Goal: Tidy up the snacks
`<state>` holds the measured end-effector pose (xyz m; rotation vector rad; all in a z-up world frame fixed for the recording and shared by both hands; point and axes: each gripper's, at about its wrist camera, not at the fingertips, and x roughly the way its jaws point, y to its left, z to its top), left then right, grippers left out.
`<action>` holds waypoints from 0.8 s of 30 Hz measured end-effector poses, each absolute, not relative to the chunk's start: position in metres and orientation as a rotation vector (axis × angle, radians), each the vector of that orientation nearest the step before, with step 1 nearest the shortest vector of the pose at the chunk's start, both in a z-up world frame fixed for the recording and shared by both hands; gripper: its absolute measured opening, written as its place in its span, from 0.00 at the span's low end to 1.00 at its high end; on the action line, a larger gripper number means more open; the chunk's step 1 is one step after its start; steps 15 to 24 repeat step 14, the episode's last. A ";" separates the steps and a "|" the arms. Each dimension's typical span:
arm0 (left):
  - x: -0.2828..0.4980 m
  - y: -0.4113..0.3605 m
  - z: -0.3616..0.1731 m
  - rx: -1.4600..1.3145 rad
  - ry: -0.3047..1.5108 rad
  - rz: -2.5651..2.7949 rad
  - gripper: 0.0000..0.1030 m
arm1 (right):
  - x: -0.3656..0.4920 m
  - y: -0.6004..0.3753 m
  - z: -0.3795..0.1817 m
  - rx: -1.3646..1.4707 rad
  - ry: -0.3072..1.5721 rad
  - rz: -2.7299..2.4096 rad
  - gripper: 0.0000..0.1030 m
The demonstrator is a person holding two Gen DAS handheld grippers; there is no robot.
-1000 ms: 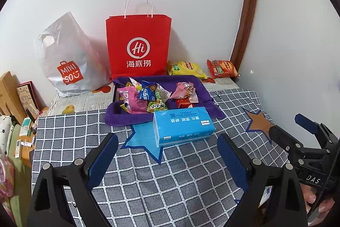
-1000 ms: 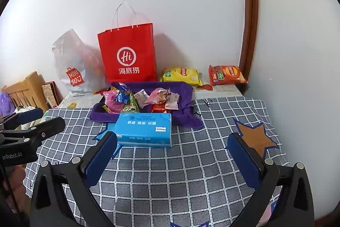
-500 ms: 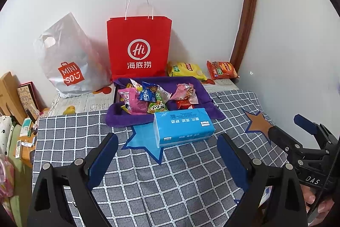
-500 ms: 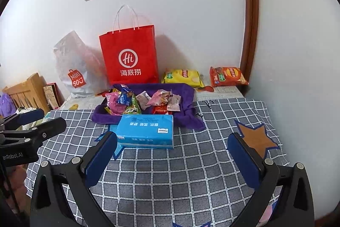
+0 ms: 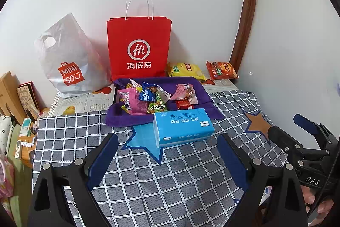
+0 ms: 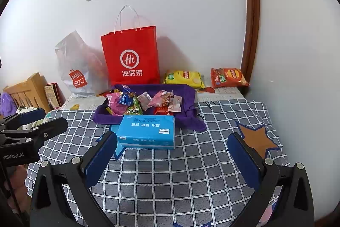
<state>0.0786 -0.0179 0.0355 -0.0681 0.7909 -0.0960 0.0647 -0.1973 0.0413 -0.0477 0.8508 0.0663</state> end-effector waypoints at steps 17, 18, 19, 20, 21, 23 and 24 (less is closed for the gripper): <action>0.077 -0.017 0.037 -0.064 0.782 -0.089 0.91 | 0.065 -0.200 0.042 -0.043 0.847 0.072 0.99; 0.077 -0.017 0.037 -0.064 0.782 -0.089 0.91 | 0.065 -0.200 0.042 -0.043 0.847 0.072 0.99; 0.077 -0.017 0.037 -0.064 0.782 -0.089 0.91 | 0.065 -0.200 0.042 -0.043 0.847 0.072 0.99; 0.077 -0.017 0.037 -0.064 0.782 -0.089 0.91 | 0.065 -0.200 0.042 -0.043 0.847 0.072 0.99; 0.077 -0.017 0.037 -0.064 0.782 -0.089 0.91 | 0.065 -0.200 0.042 -0.043 0.847 0.072 0.99; 0.077 -0.017 0.037 -0.064 0.782 -0.089 0.91 | 0.065 -0.200 0.042 -0.043 0.847 0.072 0.99; 0.077 -0.017 0.037 -0.064 0.782 -0.089 0.91 | 0.065 -0.200 0.042 -0.043 0.847 0.072 0.99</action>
